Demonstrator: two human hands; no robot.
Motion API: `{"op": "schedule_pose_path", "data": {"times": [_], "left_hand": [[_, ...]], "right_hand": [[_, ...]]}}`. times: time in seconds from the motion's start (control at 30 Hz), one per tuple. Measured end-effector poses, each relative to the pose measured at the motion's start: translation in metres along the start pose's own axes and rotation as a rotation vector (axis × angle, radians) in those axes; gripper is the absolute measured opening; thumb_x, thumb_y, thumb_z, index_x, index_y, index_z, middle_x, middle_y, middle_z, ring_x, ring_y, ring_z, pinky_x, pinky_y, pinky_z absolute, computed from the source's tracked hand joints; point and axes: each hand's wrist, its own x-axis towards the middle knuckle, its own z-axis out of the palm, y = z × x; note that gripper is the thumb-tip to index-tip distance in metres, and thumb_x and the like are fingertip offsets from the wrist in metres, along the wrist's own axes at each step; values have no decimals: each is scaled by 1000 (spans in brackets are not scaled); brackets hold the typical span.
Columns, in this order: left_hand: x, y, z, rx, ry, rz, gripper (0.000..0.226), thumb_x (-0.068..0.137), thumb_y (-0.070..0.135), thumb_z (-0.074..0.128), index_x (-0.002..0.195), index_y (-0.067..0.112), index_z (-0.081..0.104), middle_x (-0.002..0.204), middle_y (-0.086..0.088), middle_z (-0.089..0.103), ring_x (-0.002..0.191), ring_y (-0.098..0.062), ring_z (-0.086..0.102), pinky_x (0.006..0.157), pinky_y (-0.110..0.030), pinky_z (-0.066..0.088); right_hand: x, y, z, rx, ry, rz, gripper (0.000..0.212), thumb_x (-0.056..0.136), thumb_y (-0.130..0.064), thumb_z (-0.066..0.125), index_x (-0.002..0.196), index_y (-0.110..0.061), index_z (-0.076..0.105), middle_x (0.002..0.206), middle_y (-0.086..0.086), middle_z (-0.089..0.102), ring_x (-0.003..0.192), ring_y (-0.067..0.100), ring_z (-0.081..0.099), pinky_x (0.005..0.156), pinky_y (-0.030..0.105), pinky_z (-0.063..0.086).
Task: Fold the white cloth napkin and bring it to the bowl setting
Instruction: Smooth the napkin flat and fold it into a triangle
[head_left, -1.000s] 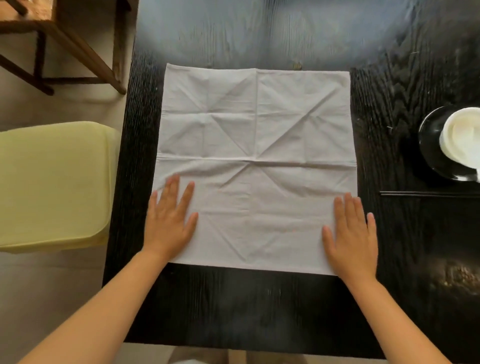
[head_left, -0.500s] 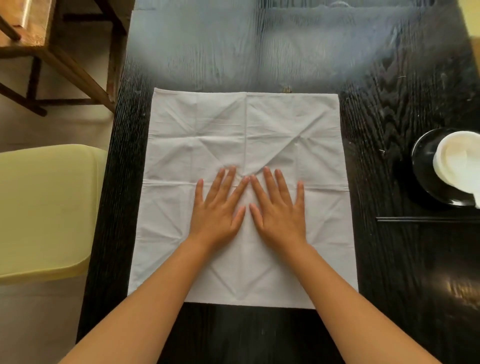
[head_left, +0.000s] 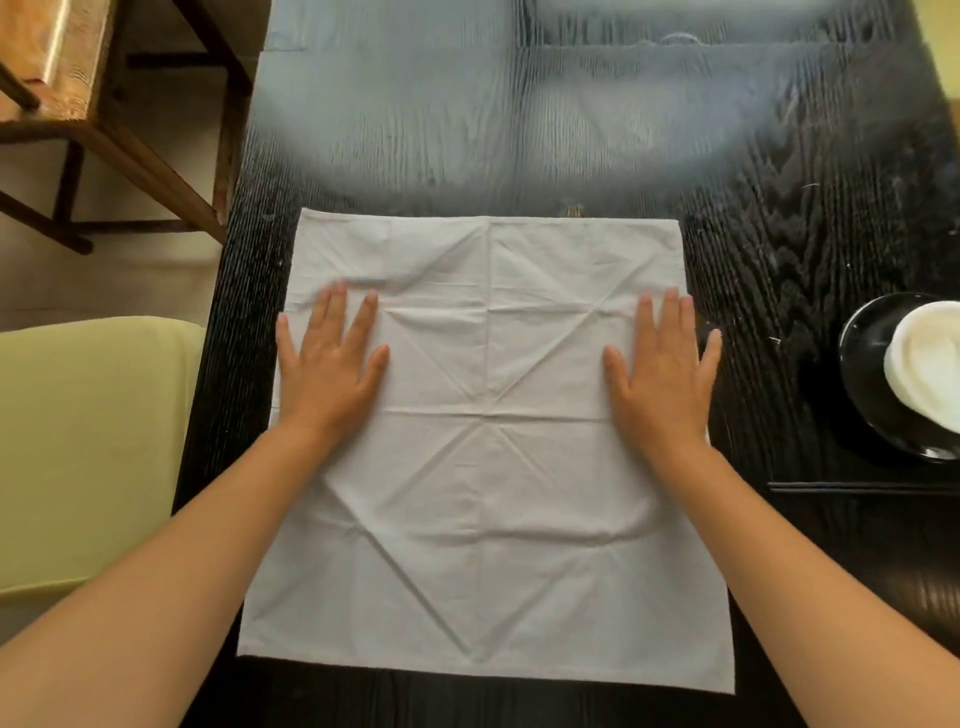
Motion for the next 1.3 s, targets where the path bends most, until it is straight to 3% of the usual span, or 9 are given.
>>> {"op": "schedule_pose_path", "data": {"times": [0.1, 0.17, 0.23, 0.37, 0.57, 0.73, 0.9, 1.07, 1.3], "left_hand": [[21, 36, 4, -20, 63, 139, 67, 87, 54, 25, 147, 26, 18, 157, -8, 12, 144, -21, 7, 110, -52, -8], [35, 57, 10, 41, 30, 279, 66, 86, 56, 24, 146, 30, 17, 157, -6, 15, 144, -20, 8, 110, -54, -6], [48, 60, 12, 68, -34, 291, 67, 83, 61, 18, 145, 36, 9, 158, 0, 10, 145, -17, 3, 111, -54, -5], [72, 23, 3, 24, -57, 292, 67, 83, 61, 15, 145, 38, 9, 158, 0, 8, 145, -18, 2, 114, -45, -1], [85, -44, -10, 63, -21, 128, 71, 84, 59, 18, 148, 29, 17, 158, -13, 4, 145, -24, 3, 114, -46, 4], [79, -33, -17, 90, -7, -61, 74, 86, 53, 17, 150, 18, 13, 158, -11, 3, 145, -20, 0, 113, -53, -5], [-7, 31, -11, -76, 122, 89, 66, 91, 48, 28, 149, 22, 12, 157, -9, 10, 144, -20, 3, 111, -51, -10], [-117, 96, 21, -101, -20, 209, 65, 89, 47, 34, 148, 25, 18, 156, -5, 15, 144, -21, 10, 112, -56, 6], [-178, 137, 30, -49, -208, 307, 62, 92, 48, 31, 149, 26, 19, 157, -5, 12, 145, -22, 9, 109, -57, 10]], "right_hand": [[8, -48, 10, 16, 23, -257, 64, 86, -47, 31, 145, -22, 29, 154, 11, 24, 142, 24, 18, 110, 53, 0], [21, -73, 17, -24, -26, -378, 62, 85, -49, 30, 143, -27, 33, 153, 8, 28, 142, 24, 22, 108, 60, 5], [40, -78, 18, -31, -102, -377, 65, 85, -54, 22, 145, -31, 25, 156, 2, 18, 144, 20, 12, 109, 62, 1], [78, -37, 8, -42, -133, -401, 67, 84, -56, 14, 147, -33, 14, 158, -1, 7, 145, 16, 2, 113, 50, -4], [97, 28, -3, -80, -86, -253, 73, 85, -52, 14, 149, -19, 8, 158, 3, 4, 145, 15, 0, 115, 41, -1], [83, 18, -8, -56, -63, -42, 66, 93, -46, 24, 149, -16, 6, 158, 5, -3, 145, 17, -6, 114, 53, -7], [-11, 23, -24, 73, -82, -446, 65, 90, -46, 34, 148, -24, 14, 157, 11, 9, 144, 23, 2, 112, 53, -1], [-126, 57, -30, -67, -342, -826, 77, 84, -60, 45, 148, -24, 22, 156, 10, 16, 144, 27, 12, 111, 56, 11], [-171, 89, -37, -142, -487, -888, 91, 77, -71, 45, 148, -19, 22, 156, 7, 18, 144, 25, 12, 110, 52, 13]]}}
